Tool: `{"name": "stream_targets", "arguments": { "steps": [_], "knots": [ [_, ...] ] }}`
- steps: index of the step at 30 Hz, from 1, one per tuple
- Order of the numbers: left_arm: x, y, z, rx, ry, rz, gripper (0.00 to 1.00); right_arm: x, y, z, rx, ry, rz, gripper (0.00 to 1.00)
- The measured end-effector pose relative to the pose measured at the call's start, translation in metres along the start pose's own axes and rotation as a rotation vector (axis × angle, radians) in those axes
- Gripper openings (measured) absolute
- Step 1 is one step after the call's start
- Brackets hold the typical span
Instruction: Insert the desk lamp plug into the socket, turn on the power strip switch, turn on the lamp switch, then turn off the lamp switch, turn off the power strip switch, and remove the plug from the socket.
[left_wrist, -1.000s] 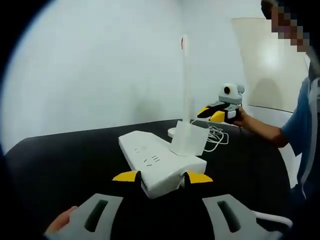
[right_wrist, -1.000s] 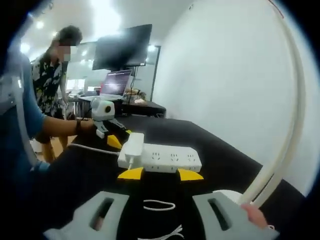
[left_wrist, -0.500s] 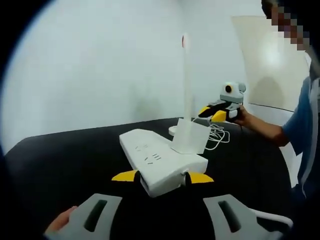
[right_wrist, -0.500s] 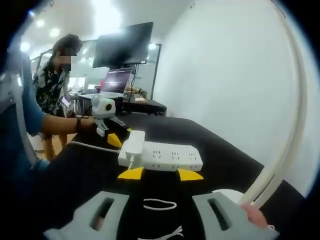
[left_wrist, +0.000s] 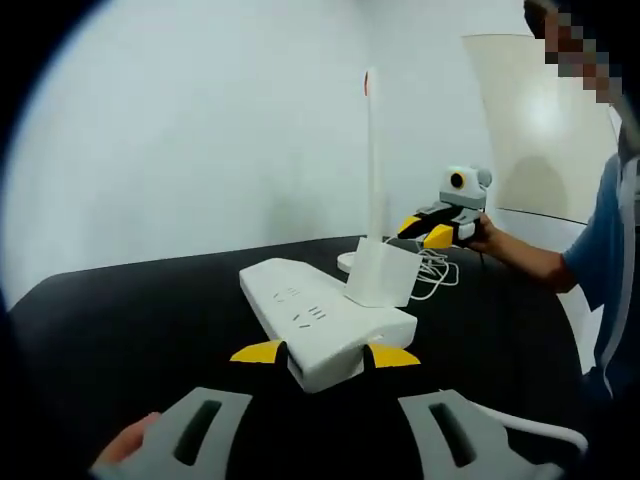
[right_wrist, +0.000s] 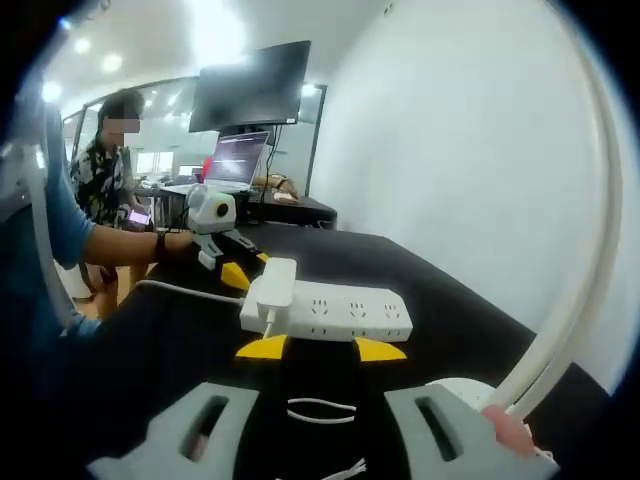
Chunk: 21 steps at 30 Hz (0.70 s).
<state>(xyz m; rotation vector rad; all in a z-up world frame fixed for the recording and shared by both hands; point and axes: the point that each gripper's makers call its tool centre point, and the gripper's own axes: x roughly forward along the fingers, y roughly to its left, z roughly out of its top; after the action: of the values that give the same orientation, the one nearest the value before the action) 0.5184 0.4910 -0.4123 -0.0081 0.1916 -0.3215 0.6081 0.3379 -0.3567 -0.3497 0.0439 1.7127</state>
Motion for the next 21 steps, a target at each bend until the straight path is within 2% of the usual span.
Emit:
{"name": "stream_targets", "arguments": {
  "steps": [5, 11, 21],
  "knots": [
    [0.000, 0.000, 0.002, 0.020, -0.001, 0.003, 0.28, 0.000, -0.002, -0.001, 0.004, 0.003, -0.004, 0.25],
    [-0.004, -0.004, 0.019, 0.045, -0.086, -0.023, 0.33, -0.003, -0.002, 0.005, 0.009, -0.009, -0.013, 0.25],
    [0.004, -0.018, 0.026, 0.165, -0.094, -0.051, 0.38, 0.002, -0.001, 0.002, 0.007, 0.002, -0.007, 0.25]
  ]
}}
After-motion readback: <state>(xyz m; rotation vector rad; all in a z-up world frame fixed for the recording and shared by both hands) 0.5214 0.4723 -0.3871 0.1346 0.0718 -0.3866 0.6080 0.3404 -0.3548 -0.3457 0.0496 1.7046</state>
